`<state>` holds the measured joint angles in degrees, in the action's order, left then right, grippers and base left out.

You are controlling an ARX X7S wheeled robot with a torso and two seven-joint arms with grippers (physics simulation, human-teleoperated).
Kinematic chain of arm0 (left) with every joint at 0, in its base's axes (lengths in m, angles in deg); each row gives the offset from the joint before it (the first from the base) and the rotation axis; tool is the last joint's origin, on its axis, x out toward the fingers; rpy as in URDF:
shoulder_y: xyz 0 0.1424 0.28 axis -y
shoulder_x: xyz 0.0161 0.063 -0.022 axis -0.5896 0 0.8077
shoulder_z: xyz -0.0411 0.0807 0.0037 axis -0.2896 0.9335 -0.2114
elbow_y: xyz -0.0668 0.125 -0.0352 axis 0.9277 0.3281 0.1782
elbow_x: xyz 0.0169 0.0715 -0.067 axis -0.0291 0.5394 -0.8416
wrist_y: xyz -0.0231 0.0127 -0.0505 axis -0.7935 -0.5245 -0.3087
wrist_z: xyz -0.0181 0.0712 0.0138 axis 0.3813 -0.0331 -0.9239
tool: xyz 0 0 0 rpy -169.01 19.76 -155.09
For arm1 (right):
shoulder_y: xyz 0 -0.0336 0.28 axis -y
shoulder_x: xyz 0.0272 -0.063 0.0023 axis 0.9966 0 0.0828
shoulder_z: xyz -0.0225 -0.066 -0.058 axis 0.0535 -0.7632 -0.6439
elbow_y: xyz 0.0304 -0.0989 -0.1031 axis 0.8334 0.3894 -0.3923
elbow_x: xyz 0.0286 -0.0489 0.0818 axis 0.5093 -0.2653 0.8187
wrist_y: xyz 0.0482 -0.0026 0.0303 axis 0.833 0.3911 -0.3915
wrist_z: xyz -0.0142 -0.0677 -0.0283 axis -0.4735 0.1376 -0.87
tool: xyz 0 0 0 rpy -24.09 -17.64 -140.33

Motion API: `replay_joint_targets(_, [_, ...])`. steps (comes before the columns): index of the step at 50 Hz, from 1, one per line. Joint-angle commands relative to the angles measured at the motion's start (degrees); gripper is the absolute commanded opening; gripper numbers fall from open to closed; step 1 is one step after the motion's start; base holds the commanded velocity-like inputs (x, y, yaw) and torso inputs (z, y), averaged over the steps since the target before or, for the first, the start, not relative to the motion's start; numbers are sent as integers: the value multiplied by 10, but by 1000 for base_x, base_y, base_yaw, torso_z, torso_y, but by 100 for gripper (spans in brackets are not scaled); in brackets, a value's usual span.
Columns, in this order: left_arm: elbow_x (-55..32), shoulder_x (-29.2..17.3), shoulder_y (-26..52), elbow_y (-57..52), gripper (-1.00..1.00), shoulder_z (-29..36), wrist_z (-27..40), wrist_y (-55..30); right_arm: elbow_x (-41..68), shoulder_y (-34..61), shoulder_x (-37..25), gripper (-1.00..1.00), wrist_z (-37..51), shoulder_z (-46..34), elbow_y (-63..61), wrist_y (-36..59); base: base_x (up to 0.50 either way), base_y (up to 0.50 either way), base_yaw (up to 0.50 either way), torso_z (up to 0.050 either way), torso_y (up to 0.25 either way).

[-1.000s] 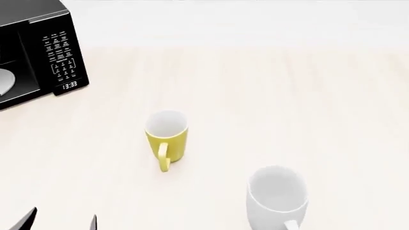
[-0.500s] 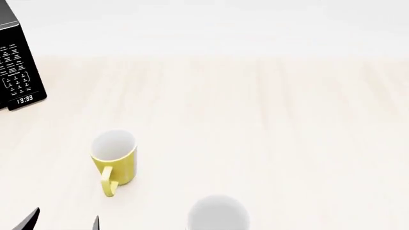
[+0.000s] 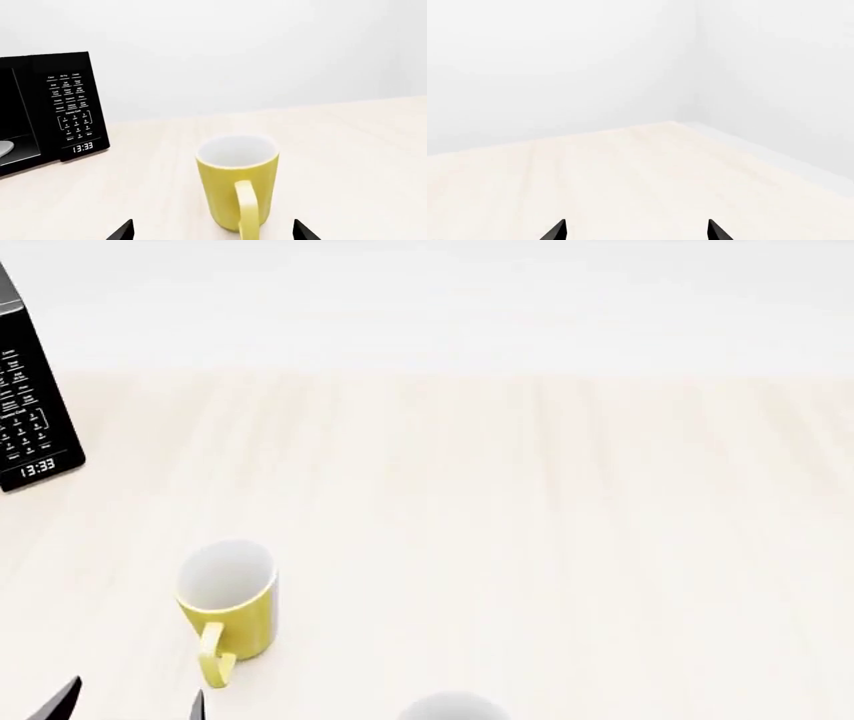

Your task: Put the yellow and white mug to the front of the white mug.

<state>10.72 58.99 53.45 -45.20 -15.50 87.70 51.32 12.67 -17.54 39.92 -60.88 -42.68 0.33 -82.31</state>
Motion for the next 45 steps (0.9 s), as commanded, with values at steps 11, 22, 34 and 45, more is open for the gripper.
replay_joint_targets(11, [-5,3,45,30,100,13,11,-50,0,2,-4,100,8,-11,11,-6,0,0,0,0,0])
replay_joint_targets(22, [12,33,87,82,100,23,49,-60,-1,10,-5,100,14,-17,28,-7,0,0,0,0,0])
replay_joint_targets(34, [-17,58,107,110,100,24,66,-62,-1,18,-6,100,14,-26,45,-13,0,0,0,0,0])
replay_joint_targets(45, [-34,64,117,124,100,41,65,-64,-1,22,-8,100,15,-36,52,-14,0,0,0,0,0])
